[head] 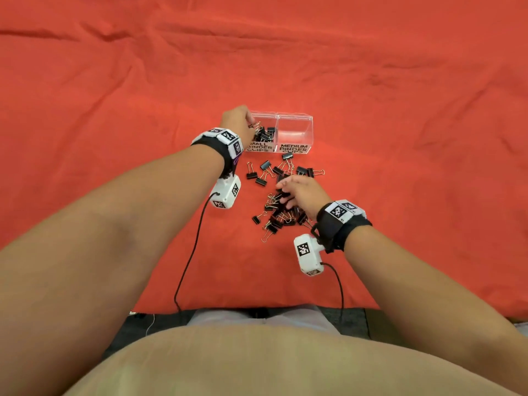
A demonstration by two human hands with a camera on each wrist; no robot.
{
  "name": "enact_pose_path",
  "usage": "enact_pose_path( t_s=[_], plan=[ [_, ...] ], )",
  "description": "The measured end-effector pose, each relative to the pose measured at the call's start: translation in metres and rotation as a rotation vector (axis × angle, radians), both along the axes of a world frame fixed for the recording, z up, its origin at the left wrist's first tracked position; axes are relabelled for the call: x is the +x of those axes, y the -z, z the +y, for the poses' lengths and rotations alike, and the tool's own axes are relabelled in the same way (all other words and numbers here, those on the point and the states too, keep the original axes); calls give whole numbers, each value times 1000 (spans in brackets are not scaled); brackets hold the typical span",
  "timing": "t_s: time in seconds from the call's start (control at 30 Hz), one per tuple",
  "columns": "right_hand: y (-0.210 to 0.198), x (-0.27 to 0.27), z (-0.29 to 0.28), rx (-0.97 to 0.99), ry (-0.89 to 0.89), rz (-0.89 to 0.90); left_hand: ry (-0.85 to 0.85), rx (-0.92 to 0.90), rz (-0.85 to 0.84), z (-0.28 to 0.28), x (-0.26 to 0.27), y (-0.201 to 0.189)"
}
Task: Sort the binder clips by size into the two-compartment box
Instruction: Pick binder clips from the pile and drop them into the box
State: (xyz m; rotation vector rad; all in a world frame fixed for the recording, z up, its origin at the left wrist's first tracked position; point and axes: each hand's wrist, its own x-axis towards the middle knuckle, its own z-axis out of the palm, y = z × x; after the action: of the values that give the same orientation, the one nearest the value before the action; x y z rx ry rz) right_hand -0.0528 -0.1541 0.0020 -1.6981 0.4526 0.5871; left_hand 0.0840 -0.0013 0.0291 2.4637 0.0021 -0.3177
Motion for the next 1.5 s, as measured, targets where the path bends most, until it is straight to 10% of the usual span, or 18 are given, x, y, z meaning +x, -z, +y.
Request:
enact_pose_path(
  t_s=[0.37, 0.7, 1.5],
  plan=[
    [17, -8, 19, -755, -687, -291, 260, 75, 87, 17, -86, 19],
    [14, -11, -9, -797, -532, -305, 476, 277, 198, 25, -157, 51],
    [10, -17, -2, -930, -569, -300, 232, 168, 182, -16, -146, 55]
  ],
)
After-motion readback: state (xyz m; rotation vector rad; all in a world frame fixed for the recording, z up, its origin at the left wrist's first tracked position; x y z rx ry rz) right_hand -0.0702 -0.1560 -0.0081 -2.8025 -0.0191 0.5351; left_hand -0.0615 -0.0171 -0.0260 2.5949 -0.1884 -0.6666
